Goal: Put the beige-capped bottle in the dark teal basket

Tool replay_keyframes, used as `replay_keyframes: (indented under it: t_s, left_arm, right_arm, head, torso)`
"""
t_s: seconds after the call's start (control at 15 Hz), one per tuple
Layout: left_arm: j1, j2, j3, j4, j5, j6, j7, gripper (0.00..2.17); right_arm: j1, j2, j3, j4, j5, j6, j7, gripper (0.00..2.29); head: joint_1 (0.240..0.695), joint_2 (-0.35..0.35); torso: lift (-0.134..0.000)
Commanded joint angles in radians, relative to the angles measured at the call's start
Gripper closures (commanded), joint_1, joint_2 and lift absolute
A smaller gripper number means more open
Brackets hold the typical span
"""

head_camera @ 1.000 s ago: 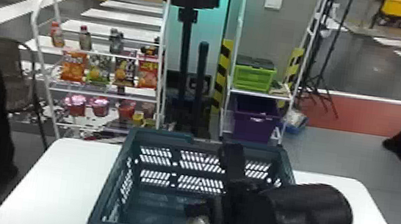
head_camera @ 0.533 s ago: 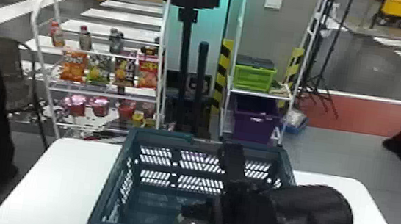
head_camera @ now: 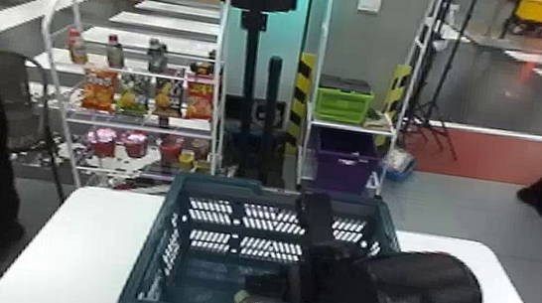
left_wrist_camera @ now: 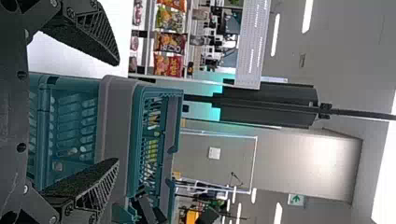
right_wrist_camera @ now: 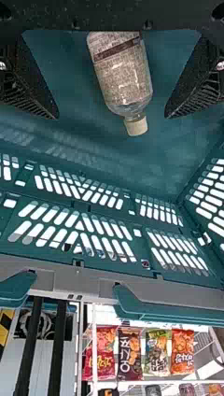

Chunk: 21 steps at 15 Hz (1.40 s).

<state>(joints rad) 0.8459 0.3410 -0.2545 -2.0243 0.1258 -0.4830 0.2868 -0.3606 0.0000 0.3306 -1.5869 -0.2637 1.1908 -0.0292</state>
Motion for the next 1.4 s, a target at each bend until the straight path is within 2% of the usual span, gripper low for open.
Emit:
replay_keyframes:
  t_s: [0.0, 0.33, 0.4, 0.53, 0.6, 0.8, 1.13, 1.33]
  left_arm:
    - [0.004, 0.001, 0.001, -0.014, 0.000, 0.004, 0.000, 0.16]
    - [0.002, 0.001, 0.001, -0.014, 0.000, 0.047, 0.000, 0.16]
    - [-0.001, 0.001, -0.002, -0.016, -0.003, 0.062, 0.002, 0.16]
    - [-0.007, 0.000, -0.006, -0.016, -0.005, 0.090, 0.012, 0.16]
    - [-0.011, 0.000, -0.011, -0.016, -0.005, 0.108, 0.014, 0.16]
    - [-0.025, 0.000, -0.017, -0.011, -0.005, 0.136, 0.014, 0.16]
    - [-0.041, 0.001, -0.037, -0.008, -0.008, 0.173, 0.025, 0.16]
    - [-0.041, 0.004, -0.037, -0.014, -0.008, 0.173, 0.026, 0.16]
  right_arm:
    - [0.019, 0.001, 0.002, -0.038, 0.001, -0.001, -0.003, 0.05]
    - [0.120, 0.001, 0.024, -0.278, 0.104, -0.007, -0.025, 0.05]
    - [0.152, -0.008, 0.024, -0.320, 0.115, -0.044, -0.025, 0.05]
    - [0.255, -0.064, 0.022, -0.386, 0.115, -0.243, -0.025, 0.05]
    - [0.307, -0.083, 0.015, -0.410, 0.123, -0.326, -0.025, 0.05]
    - [0.468, -0.138, -0.021, -0.435, 0.144, -0.719, -0.023, 0.04]
    - [0.732, -0.155, -0.143, -0.486, 0.135, -1.066, -0.005, 0.04]
    - [0.865, -0.158, -0.173, -0.472, 0.132, -1.274, -0.005, 0.04]
  head:
    - [0.499, 0.000]
    - [0.499, 0.000]
    - [0.499, 0.000]
    - [0.499, 0.000]
    - [0.499, 0.000]
    - [0.499, 0.000]
    - [0.499, 0.000]
    - [0.499, 0.000]
  torso:
    - [0.000]
    - [0.000]
    - [0.000]
    - [0.000]
    - [0.000]
    - [0.000]
    - [0.000]
    - [0.000]
